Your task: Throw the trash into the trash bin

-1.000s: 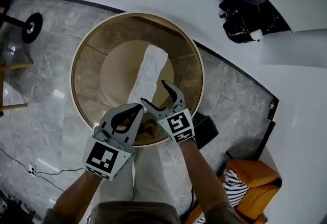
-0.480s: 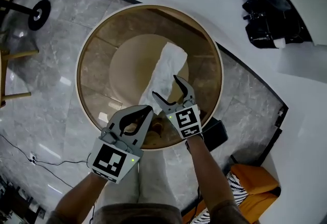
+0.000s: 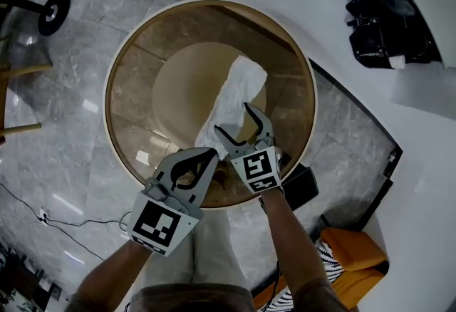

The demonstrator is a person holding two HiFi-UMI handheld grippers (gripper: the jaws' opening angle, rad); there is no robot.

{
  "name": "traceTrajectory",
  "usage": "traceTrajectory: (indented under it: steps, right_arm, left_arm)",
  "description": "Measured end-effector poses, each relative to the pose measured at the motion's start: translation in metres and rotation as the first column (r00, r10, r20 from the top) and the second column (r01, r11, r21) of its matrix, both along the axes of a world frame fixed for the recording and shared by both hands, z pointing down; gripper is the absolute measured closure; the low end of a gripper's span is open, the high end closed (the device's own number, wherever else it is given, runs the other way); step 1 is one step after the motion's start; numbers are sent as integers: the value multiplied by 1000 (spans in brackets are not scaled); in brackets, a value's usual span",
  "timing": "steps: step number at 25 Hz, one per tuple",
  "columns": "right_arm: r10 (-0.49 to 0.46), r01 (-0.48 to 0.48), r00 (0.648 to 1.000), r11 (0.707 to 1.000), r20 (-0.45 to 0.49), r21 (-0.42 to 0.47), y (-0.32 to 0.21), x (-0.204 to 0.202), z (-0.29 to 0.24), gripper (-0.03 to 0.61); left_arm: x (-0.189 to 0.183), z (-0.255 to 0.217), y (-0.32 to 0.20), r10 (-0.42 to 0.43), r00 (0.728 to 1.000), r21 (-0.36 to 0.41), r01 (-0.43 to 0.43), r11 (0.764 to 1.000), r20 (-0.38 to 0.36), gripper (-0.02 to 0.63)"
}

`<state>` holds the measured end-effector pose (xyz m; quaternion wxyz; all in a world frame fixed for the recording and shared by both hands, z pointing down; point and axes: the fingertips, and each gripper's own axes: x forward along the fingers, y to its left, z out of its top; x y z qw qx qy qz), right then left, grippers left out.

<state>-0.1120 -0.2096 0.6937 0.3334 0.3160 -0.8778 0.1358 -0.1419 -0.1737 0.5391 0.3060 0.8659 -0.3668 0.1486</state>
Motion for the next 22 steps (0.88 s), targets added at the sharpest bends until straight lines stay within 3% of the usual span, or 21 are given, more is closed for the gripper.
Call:
traceTrajectory:
  steps: [5, 14, 16, 17, 18, 19, 22]
  right_arm:
    - [-13, 13, 999, 1000, -49, -8, 2, 3, 5, 201]
    - [-2, 0, 999, 999, -53, -38, 0, 4, 6, 209]
    - [13, -15, 999, 999, -52, -35, -4, 6, 5, 283]
    - [27, -29, 998, 999, -58, -34, -6, 9, 4, 357]
    - [45, -48, 997, 998, -64, -36, -8, 13, 4, 491]
    - [64, -67, 996, 997, -66, -42, -10, 16, 5, 548]
    - [108, -112, 992, 991, -59, -71, -13, 18, 4, 551]
  left_arm:
    - [0, 0, -3, -1, 1000, 5, 1, 1000, -2, 595]
    - [-6, 3, -1, -5, 1000, -12, 5, 1000, -5, 595]
    - [-7, 3, -1, -5, 1000, -12, 5, 1000, -7, 595]
    - [-7, 3, -1, -2, 1000, -10, 2, 1000, -6, 595]
    - [-8, 3, -1, 0, 1000, -9, 0, 1000, -5, 595]
    - [-8, 2, -2, -2, 1000, -9, 2, 1000, -6, 595]
    - [-11, -1, -3, -2, 1000, -5, 2, 1000, -9, 595]
